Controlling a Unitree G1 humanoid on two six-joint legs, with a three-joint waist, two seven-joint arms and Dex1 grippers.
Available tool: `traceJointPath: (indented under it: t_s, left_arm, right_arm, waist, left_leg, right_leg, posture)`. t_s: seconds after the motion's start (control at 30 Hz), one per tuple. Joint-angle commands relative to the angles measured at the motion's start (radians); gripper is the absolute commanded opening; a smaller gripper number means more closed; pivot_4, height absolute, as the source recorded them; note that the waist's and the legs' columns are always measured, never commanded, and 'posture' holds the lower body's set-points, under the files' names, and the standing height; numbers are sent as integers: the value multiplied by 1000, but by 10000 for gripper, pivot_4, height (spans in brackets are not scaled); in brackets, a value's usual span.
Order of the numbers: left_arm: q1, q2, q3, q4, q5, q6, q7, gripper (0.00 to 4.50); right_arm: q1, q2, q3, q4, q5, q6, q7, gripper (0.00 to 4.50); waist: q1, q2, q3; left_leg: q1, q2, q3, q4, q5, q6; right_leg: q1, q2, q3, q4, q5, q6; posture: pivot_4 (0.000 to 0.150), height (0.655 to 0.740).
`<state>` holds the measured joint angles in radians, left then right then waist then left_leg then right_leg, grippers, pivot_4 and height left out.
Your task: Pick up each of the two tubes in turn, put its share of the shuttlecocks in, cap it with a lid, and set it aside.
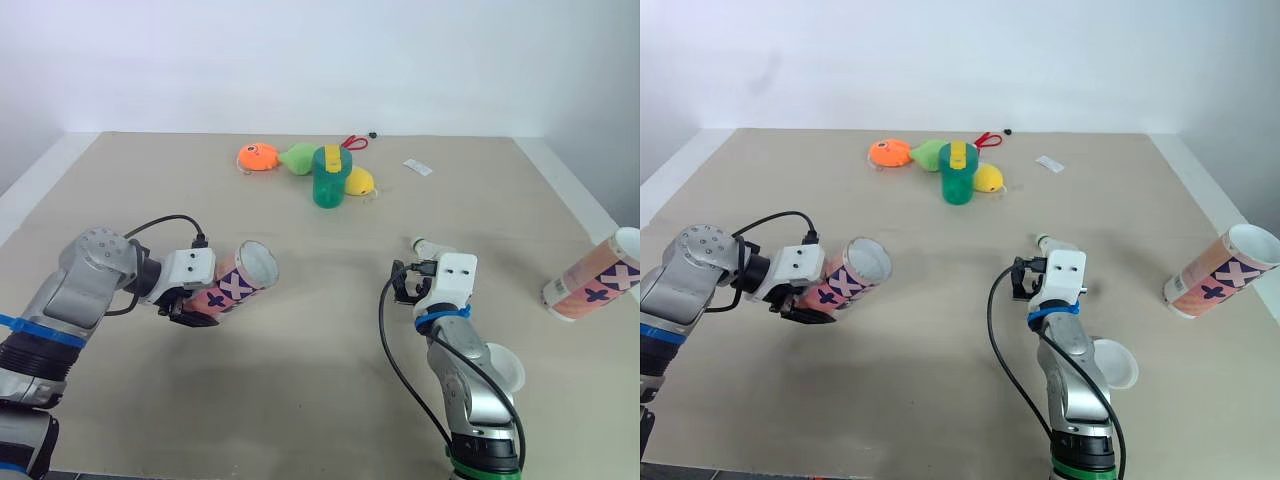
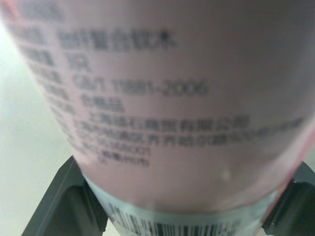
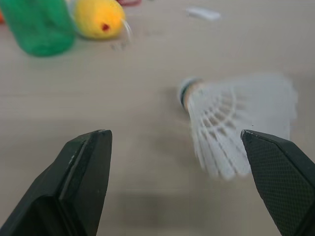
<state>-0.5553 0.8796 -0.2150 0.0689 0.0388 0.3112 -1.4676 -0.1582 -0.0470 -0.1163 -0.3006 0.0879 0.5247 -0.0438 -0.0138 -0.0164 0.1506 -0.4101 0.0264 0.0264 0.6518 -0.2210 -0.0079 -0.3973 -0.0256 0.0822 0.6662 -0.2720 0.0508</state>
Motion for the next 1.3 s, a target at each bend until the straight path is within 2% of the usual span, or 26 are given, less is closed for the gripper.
traceJointPath:
  t_s: [0.03, 0.1, 0.33, 0.43, 0.5, 0.63, 0.73, 0.8, 0.9, 1.23, 1.3]
  left_arm:
    - [28, -23, -52, 9, 3, 3, 11, 32297]
    - [29, -23, -51, 9, 3, 2, 13, 32297]
    - [24, -26, -51, 16, 4, -3, 17, 32297]
    - [26, -25, -50, 18, 4, -6, 18, 32297]
    - [26, -22, -49, 19, 5, -8, 19, 32297]
    - [21, -22, -48, 22, 4, -8, 16, 32297]
    - [15, -23, -51, 31, 7, -14, 14, 32297]
    - [4, -26, -54, 41, 10, -17, 12, 32297]
    - [-6, -31, -59, 46, 12, -18, 11, 32297]
    - [-5, -28, -60, 37, 8, -12, 12, 32297]
    - [1, -25, -57, 32, 6, -10, 12, 32297]
  right_arm:
    - [-50, 3, -15, 17, 19, -23, 1, 39675]
    - [-63, 3, -18, 35, 19, -33, 2, 32640]
    - [-135, 9, -59, 107, 67, -29, 10, 357]
    - [-145, -11, -64, 93, 141, -20, 101, 357]
    - [-149, -60, -49, 33, 221, -22, 230, 357]
    - [-144, -228, 33, -176, 427, 7, 587, 357]
    - [-173, -349, 95, -247, 487, 75, 697, 357]
    - [-214, -415, 165, -262, 468, 90, 755, 357]
    - [-291, -446, 259, -242, 418, 78, 787, 357]
    - [-455, -390, 474, -84, 241, -29, 850, 357]
    - [-468, -375, 480, -83, 260, -10, 871, 6863]
  waist:
    - [-1, 0, 0]
    - [-1, 0, 0]
    - [-3, 0, 0]
    - [-3, 1, 0]
    - [-3, 1, 0]
    - [-3, 4, 2]
    - [-4, 4, 2]
    - [-4, 4, 2]
    - [-4, 2, 2]
    - [-2, 2, 2]
    - [-1, 2, 2]
  left_leg:
    - [0, 0, 0, 0, 0, 0]
    - [1, 0, 0, 0, 0, 0]
    - [1, 0, 0, 0, 1, 1]
    - [1, 0, 0, 0, 1, 2]
    - [1, 0, 0, 0, 1, 2]
    - [0, 0, 0, 0, 1, 2]
    - [-2, 0, -1, 0, 1, 3]
    - [-2, 0, -2, 1, 1, 3]
    - [-2, 0, -2, 1, 3, 6]
    - [-6, -2, 0, 1, 4, 7]
    - [-7, -2, -1, 1, 4, 7]
  right_leg:
    - [0, 0, 0, 0, 0, 0]
    - [0, 0, 0, 0, 0, 0]
    - [0, 0, 0, 0, 1, 0]
    - [0, 0, 0, 0, 2, 0]
    - [1, 0, 0, 0, 2, 1]
    - [1, 0, 0, -1, 2, 2]
    - [0, 0, 0, -2, 3, 3]
    - [0, 0, -1, -1, 3, 2]
    - [0, 0, -2, -2, 4, 1]
    - [-6, -3, -3, -2, 5, 1]
    - [-6, -3, -4, -2, 5, 1]
  posture:
    - [1500, 7400]
    - [1500, 7400]
    - [1500, 7400]
    - [1500, 7400]
    - [1500, 7400]
    - [1500, 7400]
    - [1500, 7400]
    - [1500, 7400]
    - [1500, 7400]
    - [1500, 7400]
    - [1500, 7400]
